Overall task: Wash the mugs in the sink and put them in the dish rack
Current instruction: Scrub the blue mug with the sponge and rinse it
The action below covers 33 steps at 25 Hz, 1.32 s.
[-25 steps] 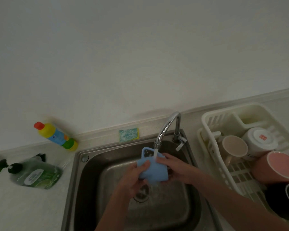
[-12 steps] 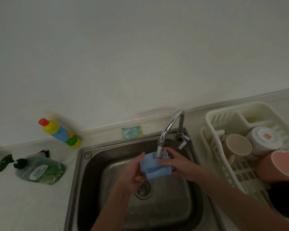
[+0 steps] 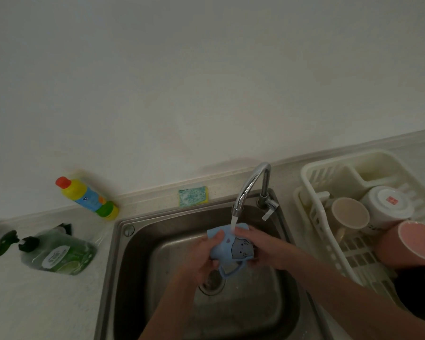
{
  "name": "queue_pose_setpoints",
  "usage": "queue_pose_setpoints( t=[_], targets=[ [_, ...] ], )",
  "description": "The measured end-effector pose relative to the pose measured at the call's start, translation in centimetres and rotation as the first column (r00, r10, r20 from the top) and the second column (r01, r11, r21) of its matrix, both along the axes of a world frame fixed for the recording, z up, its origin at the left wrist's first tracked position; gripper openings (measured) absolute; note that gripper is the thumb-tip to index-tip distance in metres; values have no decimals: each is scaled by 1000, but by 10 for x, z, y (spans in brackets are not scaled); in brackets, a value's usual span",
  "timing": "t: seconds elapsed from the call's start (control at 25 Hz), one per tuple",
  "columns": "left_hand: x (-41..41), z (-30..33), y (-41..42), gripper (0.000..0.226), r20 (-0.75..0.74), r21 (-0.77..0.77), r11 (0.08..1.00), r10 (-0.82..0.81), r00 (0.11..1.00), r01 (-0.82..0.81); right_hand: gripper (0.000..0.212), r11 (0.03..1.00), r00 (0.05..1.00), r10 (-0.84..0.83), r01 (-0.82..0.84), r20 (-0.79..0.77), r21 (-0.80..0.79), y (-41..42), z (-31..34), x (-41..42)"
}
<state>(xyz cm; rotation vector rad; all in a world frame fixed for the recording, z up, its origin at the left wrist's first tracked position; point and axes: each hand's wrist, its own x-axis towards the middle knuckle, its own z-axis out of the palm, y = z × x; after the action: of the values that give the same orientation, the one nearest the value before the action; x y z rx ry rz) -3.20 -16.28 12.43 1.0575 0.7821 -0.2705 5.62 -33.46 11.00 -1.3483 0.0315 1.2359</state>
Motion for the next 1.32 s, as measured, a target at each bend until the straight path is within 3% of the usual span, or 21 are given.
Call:
queue_pose_setpoints(
  t=[0.12, 0.28, 0.36, 0.44, 0.6, 0.68, 0.76, 0.92, 1.08, 1.12, 1.2, 1.24, 1.32],
  targets=[
    [2, 1, -2, 46, 44, 9, 1000, -24, 999, 24, 58, 999, 994, -24, 20, 102, 42, -1, -7, 4],
    [-2, 3, -12, 39, 15, 153, 986, -73, 997, 70, 63, 995, 982, -92, 86, -166, -42, 5, -5, 3],
    [-1, 7, -14, 29, 15, 105, 993, -60, 998, 58, 59, 993, 983, -116, 113, -140, -29, 6, -6, 3],
    [1, 8, -12, 34, 11, 38, 999, -28, 1000, 28, 52, 995, 994, -100, 101, -41, 17, 5, -8, 4],
    [-1, 4, -10, 47, -23, 55, 999, 1, 1000, 0, 55, 992, 975, -128, 124, -183, -36, 5, 0, 0],
    [1, 5, -9, 48, -43, 28, 999, 18, 999, -17, 51, 991, 994, -110, 109, -5, -80, 5, -5, -1],
    [3, 6, -5, 44, -46, -71, 996, 56, 997, -59, 48, 998, 980, -51, 57, 193, -26, 5, -6, 0],
    [3, 3, -5, 40, -49, -63, 996, 68, 996, -71, 51, 1000, 1000, -19, 19, 4, 8, 3, -1, -4],
    [-1, 5, -6, 40, -36, -76, 994, 74, 997, -76, 49, 998, 988, -48, 43, 145, 42, -2, -3, 1],
    [-1, 4, -5, 41, -29, -39, 998, 51, 998, -52, 49, 994, 995, -69, 63, 72, 90, -10, -6, 2],
    [-5, -1, -6, 46, -26, 54, 998, -39, 999, 41, 52, 996, 985, -90, 90, -150, -6, 8, -3, -5],
    [-6, 0, -7, 47, -28, 66, 996, -65, 997, 67, 52, 998, 992, -68, 66, -103, -23, 6, -7, -15],
    [-5, 6, -4, 50, -30, -10, 998, -61, 998, 61, 42, 976, 981, -33, 72, 189, -204, 6, -11, -25]
  ],
)
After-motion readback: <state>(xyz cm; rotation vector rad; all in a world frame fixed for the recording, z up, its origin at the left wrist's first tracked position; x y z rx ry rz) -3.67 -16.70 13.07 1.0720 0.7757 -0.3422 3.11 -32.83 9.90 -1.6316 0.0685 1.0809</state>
